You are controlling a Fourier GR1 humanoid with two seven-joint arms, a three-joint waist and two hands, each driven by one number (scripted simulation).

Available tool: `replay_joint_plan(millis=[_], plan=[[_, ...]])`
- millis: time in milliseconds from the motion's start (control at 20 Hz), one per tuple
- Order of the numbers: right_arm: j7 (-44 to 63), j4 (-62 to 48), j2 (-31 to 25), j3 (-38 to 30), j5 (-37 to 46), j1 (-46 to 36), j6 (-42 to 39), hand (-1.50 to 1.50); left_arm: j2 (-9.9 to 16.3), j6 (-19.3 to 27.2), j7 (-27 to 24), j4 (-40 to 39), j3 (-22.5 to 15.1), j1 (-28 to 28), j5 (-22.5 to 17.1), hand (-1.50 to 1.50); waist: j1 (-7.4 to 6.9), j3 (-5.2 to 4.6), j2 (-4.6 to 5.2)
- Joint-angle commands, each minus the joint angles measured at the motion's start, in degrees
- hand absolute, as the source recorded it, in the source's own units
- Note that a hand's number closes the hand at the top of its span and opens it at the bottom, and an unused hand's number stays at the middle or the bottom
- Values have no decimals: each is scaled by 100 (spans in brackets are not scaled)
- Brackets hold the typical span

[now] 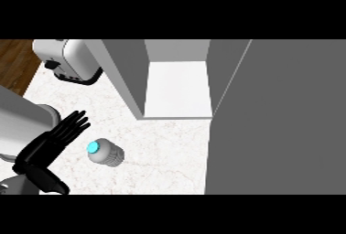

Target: Pick up the bottled water, place it into the cabinet and close the cabinet

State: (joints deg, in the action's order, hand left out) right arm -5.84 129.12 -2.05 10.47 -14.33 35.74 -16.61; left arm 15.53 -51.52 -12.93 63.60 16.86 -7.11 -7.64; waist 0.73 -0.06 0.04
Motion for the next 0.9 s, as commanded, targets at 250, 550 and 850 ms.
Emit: replay_joint_plan(millis=[250,550,850], plan=[[-218,217,-145,-65,-246,497,-267,-150,214,85,-1476,-2204,-200,-738,948,-150,62,-5,8],[-290,-173,-118,-103,-131,184,-258,-150,-145,490,-1647,-3103,-410,-1295,1097,-150,57,-5,20],[-215,-39,-15,51,12,171,-112,-150,-7,533,-2395,-3848,-584,-1541,1387,-150,93,-14,37]])
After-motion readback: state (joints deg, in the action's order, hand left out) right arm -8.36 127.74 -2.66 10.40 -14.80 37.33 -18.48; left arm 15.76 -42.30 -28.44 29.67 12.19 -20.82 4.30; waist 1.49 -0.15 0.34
